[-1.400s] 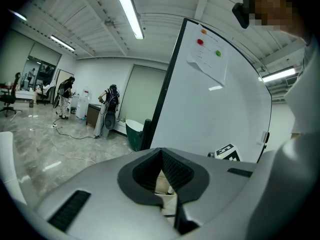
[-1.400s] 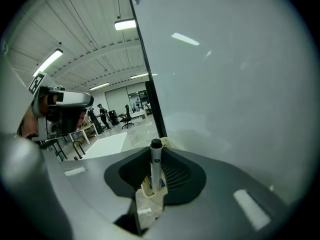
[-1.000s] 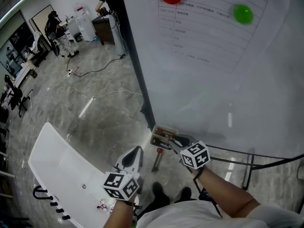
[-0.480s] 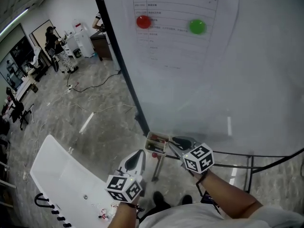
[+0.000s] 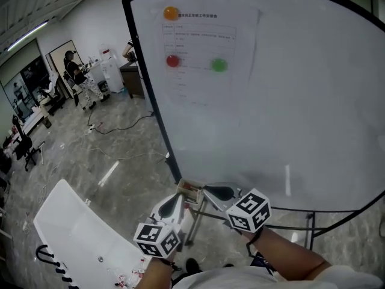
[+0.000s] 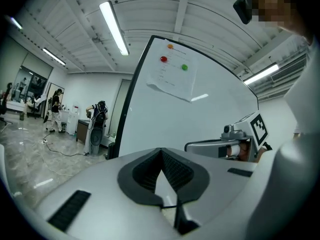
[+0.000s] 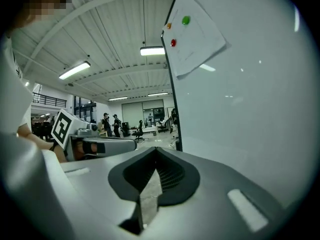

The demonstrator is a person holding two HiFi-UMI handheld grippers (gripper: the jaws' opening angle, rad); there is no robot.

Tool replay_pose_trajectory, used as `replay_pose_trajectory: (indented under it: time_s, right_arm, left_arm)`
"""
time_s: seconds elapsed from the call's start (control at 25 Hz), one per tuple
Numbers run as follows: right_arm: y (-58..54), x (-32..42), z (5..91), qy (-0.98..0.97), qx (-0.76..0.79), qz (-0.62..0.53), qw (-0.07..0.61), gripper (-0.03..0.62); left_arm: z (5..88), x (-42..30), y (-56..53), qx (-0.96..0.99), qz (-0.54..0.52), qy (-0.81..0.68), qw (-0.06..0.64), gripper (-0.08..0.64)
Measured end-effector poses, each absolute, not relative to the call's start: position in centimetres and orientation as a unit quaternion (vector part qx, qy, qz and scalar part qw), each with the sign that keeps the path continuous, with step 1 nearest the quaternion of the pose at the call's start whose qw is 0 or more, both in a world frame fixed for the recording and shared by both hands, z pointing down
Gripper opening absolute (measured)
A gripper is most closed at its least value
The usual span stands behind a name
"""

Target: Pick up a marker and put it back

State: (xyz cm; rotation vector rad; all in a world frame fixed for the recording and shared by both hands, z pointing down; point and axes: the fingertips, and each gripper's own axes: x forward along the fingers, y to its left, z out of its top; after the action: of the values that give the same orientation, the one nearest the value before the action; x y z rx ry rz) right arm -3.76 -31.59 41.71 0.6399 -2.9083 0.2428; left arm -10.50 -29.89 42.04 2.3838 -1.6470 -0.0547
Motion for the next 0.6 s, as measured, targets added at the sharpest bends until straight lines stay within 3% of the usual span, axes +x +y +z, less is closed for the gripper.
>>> replay_pose_trajectory:
  time_s: [0.6]
  right_arm:
    - [-28.8,-2.2,37.3,-0.98,0.19,0.05,0.035,0.002]
  left_arm:
    - [39.8,-7.9,-29.3,0.816,-0.028,-0.569,0.103,0.002]
